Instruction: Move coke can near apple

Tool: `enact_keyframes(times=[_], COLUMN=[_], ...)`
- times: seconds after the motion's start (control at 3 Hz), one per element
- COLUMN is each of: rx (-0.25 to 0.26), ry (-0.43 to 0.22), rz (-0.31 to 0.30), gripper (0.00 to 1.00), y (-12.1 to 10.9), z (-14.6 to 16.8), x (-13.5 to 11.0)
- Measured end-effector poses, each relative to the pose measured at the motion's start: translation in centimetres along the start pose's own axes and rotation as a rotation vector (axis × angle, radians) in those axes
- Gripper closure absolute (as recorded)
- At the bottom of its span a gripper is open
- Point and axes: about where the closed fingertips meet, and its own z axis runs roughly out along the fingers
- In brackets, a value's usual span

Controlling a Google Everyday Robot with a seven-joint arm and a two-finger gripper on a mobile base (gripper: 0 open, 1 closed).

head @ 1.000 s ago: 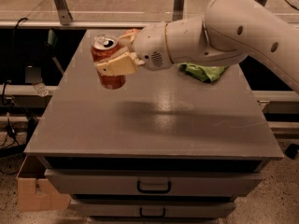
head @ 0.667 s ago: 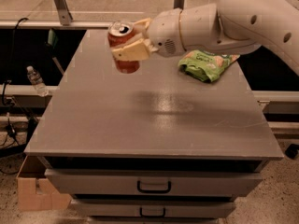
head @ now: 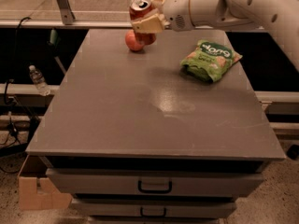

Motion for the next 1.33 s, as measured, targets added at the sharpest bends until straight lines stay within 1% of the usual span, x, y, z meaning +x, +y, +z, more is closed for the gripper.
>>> enact_keyframes(times=[0.33,0.67,1.0,1.33], rx=[0.075,0.144,0.189,0.213], ry=[0.041,0.079,0.092,0.077], rz=[0.023,0.064,0.107,0.131], gripper=[1.0,1.0,1.0,1.0], y=[-4.3,-7.1,-8.6,-9.5], z=[1.1,1.5,1.8,2.0], x=[2.8,5.7,8.0,9.1])
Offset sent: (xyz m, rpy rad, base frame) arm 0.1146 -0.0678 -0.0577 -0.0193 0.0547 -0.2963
